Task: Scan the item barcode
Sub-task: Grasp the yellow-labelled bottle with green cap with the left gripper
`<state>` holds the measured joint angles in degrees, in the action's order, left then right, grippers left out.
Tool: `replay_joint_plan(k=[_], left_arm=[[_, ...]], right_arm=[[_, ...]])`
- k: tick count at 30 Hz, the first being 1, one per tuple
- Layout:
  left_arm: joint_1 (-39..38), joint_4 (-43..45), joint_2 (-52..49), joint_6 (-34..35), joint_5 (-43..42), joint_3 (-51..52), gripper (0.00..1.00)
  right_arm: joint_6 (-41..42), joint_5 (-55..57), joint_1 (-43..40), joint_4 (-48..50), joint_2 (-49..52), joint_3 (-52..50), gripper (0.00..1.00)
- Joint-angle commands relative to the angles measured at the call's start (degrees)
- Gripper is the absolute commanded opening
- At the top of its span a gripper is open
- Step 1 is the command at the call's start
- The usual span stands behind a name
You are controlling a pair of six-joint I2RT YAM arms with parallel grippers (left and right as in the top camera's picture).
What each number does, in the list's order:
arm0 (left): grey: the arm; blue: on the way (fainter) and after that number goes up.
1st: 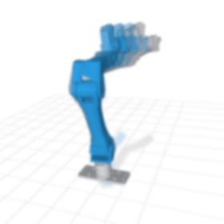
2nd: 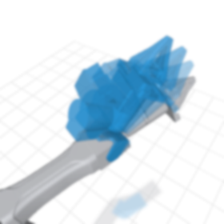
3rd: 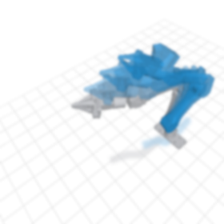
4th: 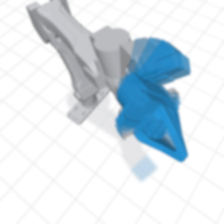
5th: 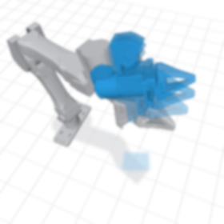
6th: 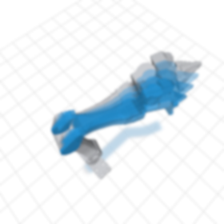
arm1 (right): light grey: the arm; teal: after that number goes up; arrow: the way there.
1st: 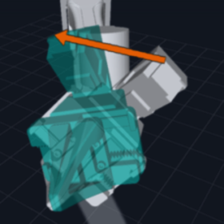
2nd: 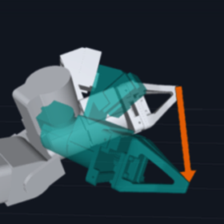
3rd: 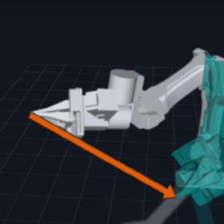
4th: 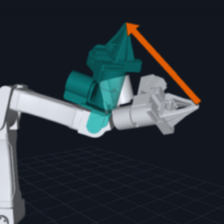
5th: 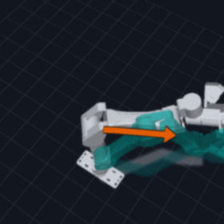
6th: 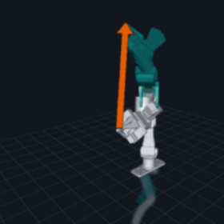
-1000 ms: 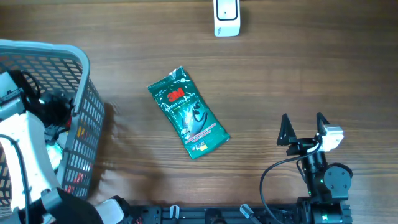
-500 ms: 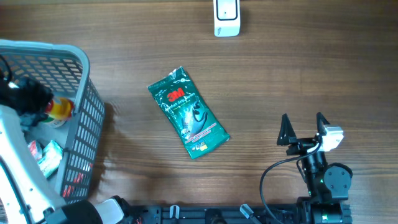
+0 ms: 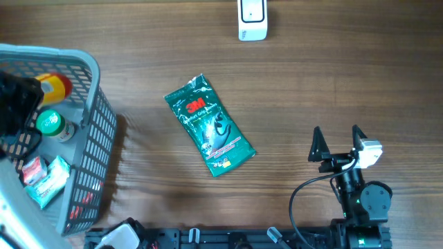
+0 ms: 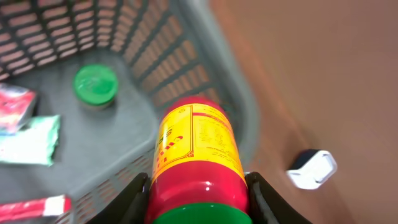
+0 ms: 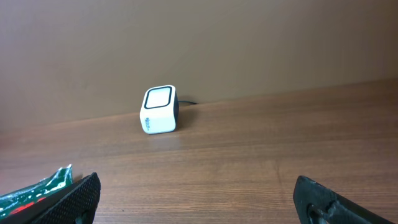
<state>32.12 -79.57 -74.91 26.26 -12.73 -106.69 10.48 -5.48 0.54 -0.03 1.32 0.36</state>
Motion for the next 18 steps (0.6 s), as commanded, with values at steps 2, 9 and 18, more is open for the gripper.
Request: replay_joint_plan(k=[2,9,18], left_arm=[[0.31,4.55,6.27,-0.02,-8.61,-1.57,0.34],[-2.75,4.55,9.33,1.22,-17.07,-1.55,0.34],[-27.36,3.65,2.29,1.18,-11.72,-1.53,0.34]], right_arm=[[0.59,0.98,-0.39,0.17,0.02,-0.04,1.00],[0.59,0.98,-0.39,0.17,0.02,-0.04,1.00],[0.59,0.98,-0.39,0.17,0.02,-0.04,1.00]])
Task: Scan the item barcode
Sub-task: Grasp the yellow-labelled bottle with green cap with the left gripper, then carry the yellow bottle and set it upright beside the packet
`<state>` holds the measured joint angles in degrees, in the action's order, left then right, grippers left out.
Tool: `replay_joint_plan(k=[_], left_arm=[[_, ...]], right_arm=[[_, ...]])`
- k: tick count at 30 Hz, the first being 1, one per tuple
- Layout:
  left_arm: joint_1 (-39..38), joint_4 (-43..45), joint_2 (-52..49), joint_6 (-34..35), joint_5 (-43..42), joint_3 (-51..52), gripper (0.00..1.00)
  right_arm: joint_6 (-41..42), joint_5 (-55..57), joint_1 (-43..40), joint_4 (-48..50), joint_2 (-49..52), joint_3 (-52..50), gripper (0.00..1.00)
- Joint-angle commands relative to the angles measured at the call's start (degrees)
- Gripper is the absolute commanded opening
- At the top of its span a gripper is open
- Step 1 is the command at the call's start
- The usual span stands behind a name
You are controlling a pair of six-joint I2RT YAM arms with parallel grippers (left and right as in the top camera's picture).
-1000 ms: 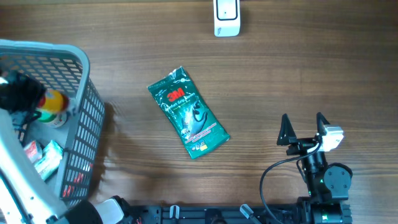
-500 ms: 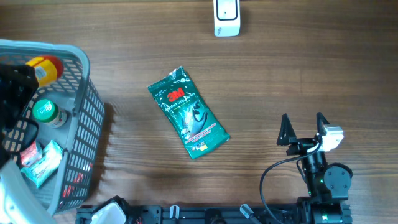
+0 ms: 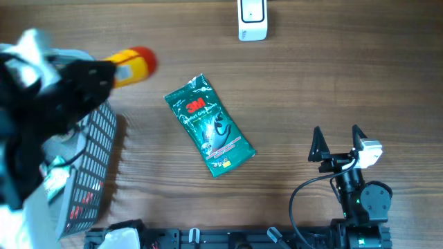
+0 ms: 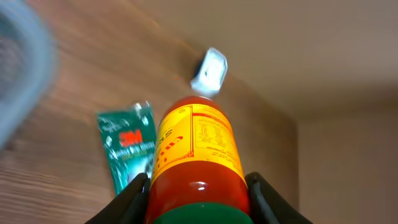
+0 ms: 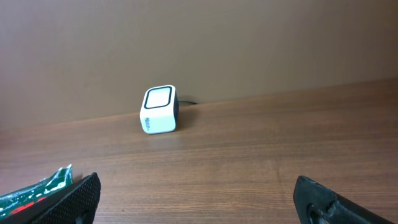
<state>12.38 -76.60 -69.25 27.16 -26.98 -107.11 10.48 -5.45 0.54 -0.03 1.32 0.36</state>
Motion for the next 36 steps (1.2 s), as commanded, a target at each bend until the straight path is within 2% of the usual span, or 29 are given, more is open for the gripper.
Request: replay_joint_plan(k=[1,8,15,16,20,23,27,33,36], left_arm=[[-13.75,0.96,-6.38,0.28,5.11,-1.11,0.34],[-31.21,6.32,-19.71,0.31,9.79,-1.11,0.34],[-39.21,8.96,-31.89,0.26,12.63,-1.11,0.35],[-40.98,9.44,-35.63,-1.03,13.55,-1.11,0.35],[-43.80,10.49,-40.39,-7.72,13.60,-1.11,0.35],[-46.42,12.61,-43.54,-15.98,14.36,-1.11,0.34],[-49.90,12.85,-47.19,-20.87,19.17,-1.11,0.35],[-53.02,8.94,-48.22,-30.18,21.33,-0.79,0.38],[-53.05,7.32,-48.22,-31.32,21.33,-0.79,0.38]], right_arm=[[0.61,0.96,-0.39,0.17,0.02,-0.04,1.00],[0.61,0.96,-0.39,0.17,0.02,-0.04,1.00],[0.61,0.96,-0.39,0.17,0.02,-0.04,1.00],[0.59,0.96,-0.39,0.17,0.02,-0.04,1.00],[0.61,0.96,-0.39,0.17,0.02,-0.04,1.00],[0.61,0.96,-0.39,0.17,0.02,-0.04,1.00],[0.61,0.96,-0.39,0.17,0.02,-0.04,1.00],[0.59,0.94,-0.39,0.17,0.02,-0.04,1.00],[0.59,0.96,-0.39,0.17,0.02,-0.04,1.00]])
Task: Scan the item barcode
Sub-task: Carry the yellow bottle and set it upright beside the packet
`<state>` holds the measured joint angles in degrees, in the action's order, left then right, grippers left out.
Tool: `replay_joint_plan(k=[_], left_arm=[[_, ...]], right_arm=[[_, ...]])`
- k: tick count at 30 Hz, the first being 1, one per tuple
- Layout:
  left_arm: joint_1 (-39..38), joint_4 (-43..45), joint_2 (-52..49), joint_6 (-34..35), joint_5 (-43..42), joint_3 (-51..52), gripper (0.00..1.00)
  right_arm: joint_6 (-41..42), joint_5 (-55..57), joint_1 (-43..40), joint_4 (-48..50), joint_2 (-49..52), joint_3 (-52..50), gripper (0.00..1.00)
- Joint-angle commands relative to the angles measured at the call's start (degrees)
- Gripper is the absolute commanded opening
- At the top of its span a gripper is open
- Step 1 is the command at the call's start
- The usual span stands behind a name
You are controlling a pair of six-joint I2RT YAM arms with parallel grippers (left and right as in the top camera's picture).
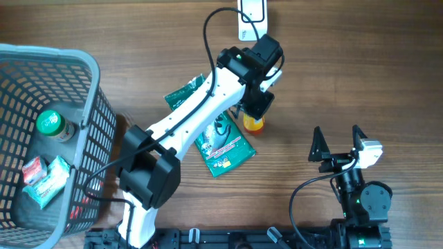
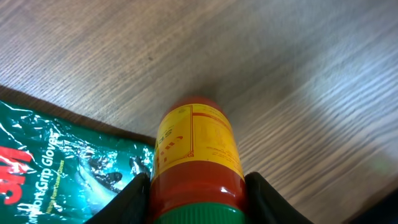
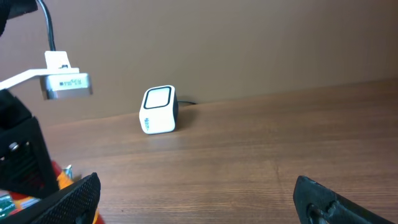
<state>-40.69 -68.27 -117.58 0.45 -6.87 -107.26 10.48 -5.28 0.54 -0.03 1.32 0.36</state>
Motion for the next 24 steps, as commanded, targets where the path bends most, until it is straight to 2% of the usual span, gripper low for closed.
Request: replay_joint_plan(k=[1,14,19,23,24], left_arm=[[0.04,-1.29,0.11,-4.59,1.25,-0.63,0.38],[-0.04,-1.18,0.07,-4.55,1.16,-0.42,0.38],[-0.09,0.15,0.07,-4.52,1.16,3.50,0.40],[-0.11,0.59,0.07,-4.48,1.14,4.20,0.53],[-0.20,0.74,0.09,-4.37,0.92,4.20,0.60]], right_arm=[[0.61,0.79,-0.39,0.17,0.02,-0.04,1.00],[0.59,0.79,-0.39,0.17,0.02,-0.04,1.00],[0.61,0.79,-0.39,0.17,0.02,-0.04,1.00],[0.59,0.79,-0.39,0.17,0.02,-0.04,1.00],[0.59,0.79,-0.39,0.17,0.02,-0.04,1.00]])
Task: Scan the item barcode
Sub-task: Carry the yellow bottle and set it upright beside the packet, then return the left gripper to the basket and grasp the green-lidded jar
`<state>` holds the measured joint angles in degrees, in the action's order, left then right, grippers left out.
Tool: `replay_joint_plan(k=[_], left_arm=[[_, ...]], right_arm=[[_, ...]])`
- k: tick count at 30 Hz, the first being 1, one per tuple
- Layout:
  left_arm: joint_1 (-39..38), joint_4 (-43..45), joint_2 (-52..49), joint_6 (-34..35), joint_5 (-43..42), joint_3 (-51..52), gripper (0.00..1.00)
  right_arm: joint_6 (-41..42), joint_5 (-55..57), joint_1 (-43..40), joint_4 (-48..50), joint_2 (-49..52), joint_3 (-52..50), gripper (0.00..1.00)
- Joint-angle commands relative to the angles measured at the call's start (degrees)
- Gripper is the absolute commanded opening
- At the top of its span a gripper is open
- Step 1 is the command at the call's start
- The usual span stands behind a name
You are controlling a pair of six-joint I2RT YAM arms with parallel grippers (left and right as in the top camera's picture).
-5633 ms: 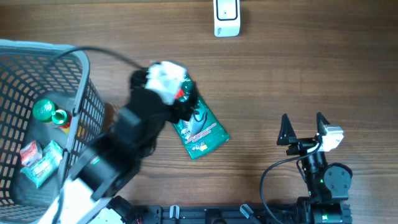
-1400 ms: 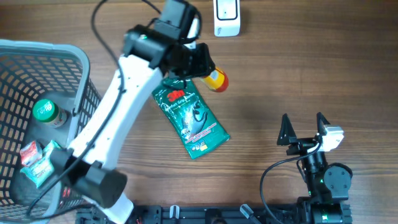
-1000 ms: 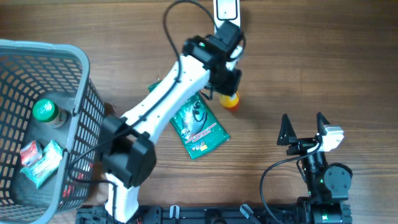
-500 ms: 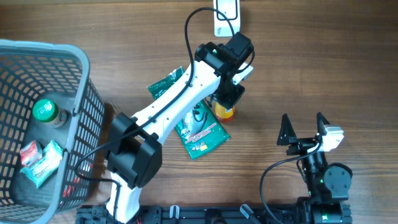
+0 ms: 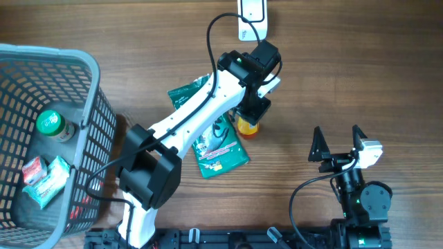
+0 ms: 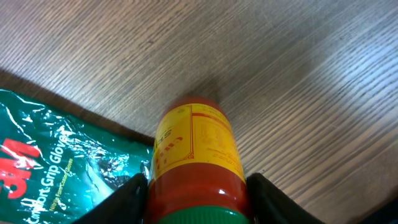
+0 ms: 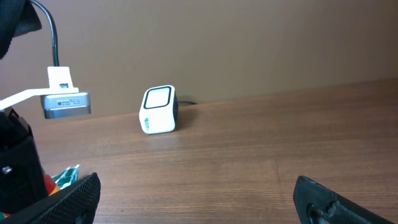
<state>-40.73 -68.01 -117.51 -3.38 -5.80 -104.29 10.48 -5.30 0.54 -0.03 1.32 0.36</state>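
Note:
A red bottle with a yellow label and green cap (image 6: 198, 146) is clamped between the fingers of my left gripper (image 6: 199, 200), cap towards the wrist. Its base points down at the wood, touching or just above it. From overhead the bottle (image 5: 246, 127) shows under my left gripper (image 5: 249, 115), right beside a green 3M glove packet (image 5: 213, 131). The white scanner (image 5: 251, 18) stands at the table's far edge, also seen as a white cube (image 7: 158, 110). My right gripper (image 5: 338, 142) rests open near the front right, nothing between its fingers.
A grey basket (image 5: 90, 66) at the left holds a green-lidded jar (image 5: 50, 123) and some small packets (image 5: 45, 181). The left arm (image 5: 187, 131) stretches from the front edge across the glove packet. A black cable (image 5: 216, 28) loops near the scanner.
The bottle in my left gripper has shifted slightly left. The green packet beside it has turned and slid a little left. The right arm has not moved.
My left gripper held the bottle over the basket. Then it held it just right of the basket, above the table. Then the bottle was upright at mid-table, right of the green packet and in front of the scanner, where it stays now.

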Motion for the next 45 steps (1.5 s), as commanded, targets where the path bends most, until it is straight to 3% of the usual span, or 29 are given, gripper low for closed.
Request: replay_joint_plan(k=[1,6,15,23,27,32,39,45], left_arm=[[-0.26,0.52,0.02,-0.04,-0.13,1.22,0.65],[-0.52,0.39,0.68,-0.04,-0.11,0.66,1.00],[-0.50,-0.48,10.64,-0.04,0.90,-3.50,1.00],[3.45,-0.17,27.52,0.79,15.56,-3.65,1.00],[13.38,0.17,33.92,5.44,16.20,-3.65,1.00],[33.68,-0.20,38.84,17.03,15.23,-3.65,1.00],[55.93,-6.67,39.01,30.97,14.19,-3.63,1.00],[70.38,-9.81,37.24,32.63,14.21,-2.54,1.00]], right_arm=[[0.61,0.81,-0.39,0.17,0.02,-0.04,0.99],[0.61,0.81,-0.39,0.17,0.02,-0.04,1.00],[0.61,0.81,-0.39,0.17,0.02,-0.04,1.00],[0.63,0.81,-0.39,0.17,0.02,-0.04,1.00],[0.61,0.81,-0.39,0.17,0.02,-0.04,1.00],[0.59,0.81,-0.39,0.17,0.02,-0.04,1.00],[0.59,0.81,-0.39,0.17,0.02,-0.04,1.00],[0.59,0.81,-0.39,0.17,0.02,-0.04,1.00]])
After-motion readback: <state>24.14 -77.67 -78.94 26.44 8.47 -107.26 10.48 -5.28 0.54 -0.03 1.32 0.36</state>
